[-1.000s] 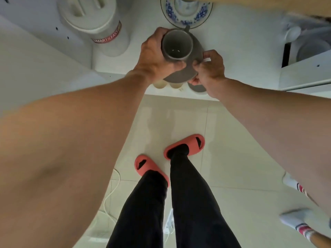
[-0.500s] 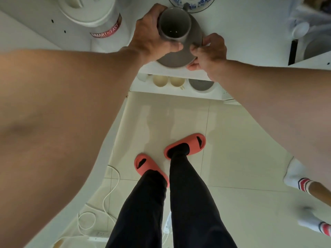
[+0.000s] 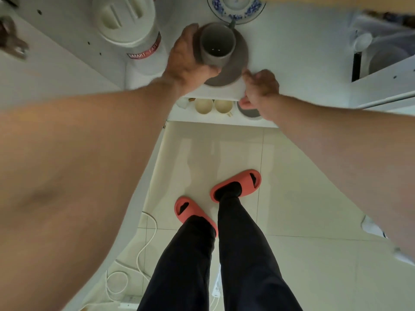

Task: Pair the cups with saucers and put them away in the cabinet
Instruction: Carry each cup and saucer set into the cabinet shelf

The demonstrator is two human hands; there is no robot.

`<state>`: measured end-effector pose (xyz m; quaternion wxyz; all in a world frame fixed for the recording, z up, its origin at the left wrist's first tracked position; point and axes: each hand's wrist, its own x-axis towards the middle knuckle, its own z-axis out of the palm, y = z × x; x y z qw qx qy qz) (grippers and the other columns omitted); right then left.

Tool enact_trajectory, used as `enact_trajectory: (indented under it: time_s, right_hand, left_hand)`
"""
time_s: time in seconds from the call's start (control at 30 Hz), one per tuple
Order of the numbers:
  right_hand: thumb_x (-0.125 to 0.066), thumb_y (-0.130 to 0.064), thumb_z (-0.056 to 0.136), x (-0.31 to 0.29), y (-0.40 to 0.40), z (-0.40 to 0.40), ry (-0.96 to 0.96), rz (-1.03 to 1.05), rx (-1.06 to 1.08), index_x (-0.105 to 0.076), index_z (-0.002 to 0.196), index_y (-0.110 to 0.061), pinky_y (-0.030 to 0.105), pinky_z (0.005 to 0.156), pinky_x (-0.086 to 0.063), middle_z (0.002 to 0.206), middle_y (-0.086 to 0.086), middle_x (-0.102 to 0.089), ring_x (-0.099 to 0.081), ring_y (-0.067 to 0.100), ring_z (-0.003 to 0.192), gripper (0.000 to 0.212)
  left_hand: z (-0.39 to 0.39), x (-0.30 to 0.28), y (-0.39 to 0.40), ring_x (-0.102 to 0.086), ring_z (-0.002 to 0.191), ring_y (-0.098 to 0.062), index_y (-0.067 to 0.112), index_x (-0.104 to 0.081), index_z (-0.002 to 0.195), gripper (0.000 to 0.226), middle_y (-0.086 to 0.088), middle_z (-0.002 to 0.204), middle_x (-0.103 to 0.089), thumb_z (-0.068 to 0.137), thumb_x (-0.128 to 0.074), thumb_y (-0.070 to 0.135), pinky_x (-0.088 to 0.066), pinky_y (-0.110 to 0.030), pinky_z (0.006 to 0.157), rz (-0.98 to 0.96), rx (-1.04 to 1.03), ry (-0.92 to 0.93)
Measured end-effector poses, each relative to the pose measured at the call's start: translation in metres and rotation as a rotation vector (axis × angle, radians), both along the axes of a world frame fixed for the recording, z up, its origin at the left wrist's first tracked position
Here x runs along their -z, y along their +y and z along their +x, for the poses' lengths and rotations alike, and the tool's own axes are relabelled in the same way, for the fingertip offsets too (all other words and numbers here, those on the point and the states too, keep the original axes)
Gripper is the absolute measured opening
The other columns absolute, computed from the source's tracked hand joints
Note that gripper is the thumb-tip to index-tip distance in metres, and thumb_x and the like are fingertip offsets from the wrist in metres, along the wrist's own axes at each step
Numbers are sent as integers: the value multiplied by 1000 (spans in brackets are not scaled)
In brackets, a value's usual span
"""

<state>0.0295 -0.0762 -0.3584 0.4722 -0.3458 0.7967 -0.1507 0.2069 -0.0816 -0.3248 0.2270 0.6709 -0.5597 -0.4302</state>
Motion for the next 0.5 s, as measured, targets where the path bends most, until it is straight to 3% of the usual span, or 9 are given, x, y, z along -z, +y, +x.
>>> enact_trajectory:
  time_s: [0.07,0.13,0.27,0.37,0.5]
  right_hand:
    - [-50,-46,99,-9,18,-3,131,11,-130,-59,120,-6,40,89,-58,121,14,-63,-68,34,104,46]
    - [-44,-36,103,-29,40,-3,227,13,-216,-56,126,-5,35,99,-43,130,15,-60,-55,34,123,41]
    - [-40,-25,103,-81,92,8,206,-23,-324,-50,134,-9,41,98,-48,133,18,-55,-55,34,120,35]
    - [-42,-27,103,-134,126,15,187,9,-460,-40,147,-21,49,105,-45,141,15,-47,-52,34,125,44]
    - [-44,-22,102,-212,157,19,373,-142,-709,-38,148,-15,46,105,-43,138,14,-50,-50,32,125,47]
  left_hand:
    - [2,-10,20,-40,135,-15,20,-32,147,80,2,142,-45,80,-77,21,-30,-17,104,27,-187,56]
    - [4,-21,44,-36,139,-16,22,-35,147,71,1,150,-41,86,-71,22,-28,-19,109,65,-289,94]
    - [10,-51,97,-38,138,-20,28,-39,144,60,0,149,-41,90,-64,22,-33,-35,115,155,-297,124]
    - [13,-91,136,-47,128,-19,28,-41,142,55,-1,145,-47,92,-60,15,-38,-32,108,156,-239,124]
    - [19,-157,170,-45,134,-20,19,-48,139,47,-3,140,-54,93,-55,12,-35,-33,113,78,-96,58]
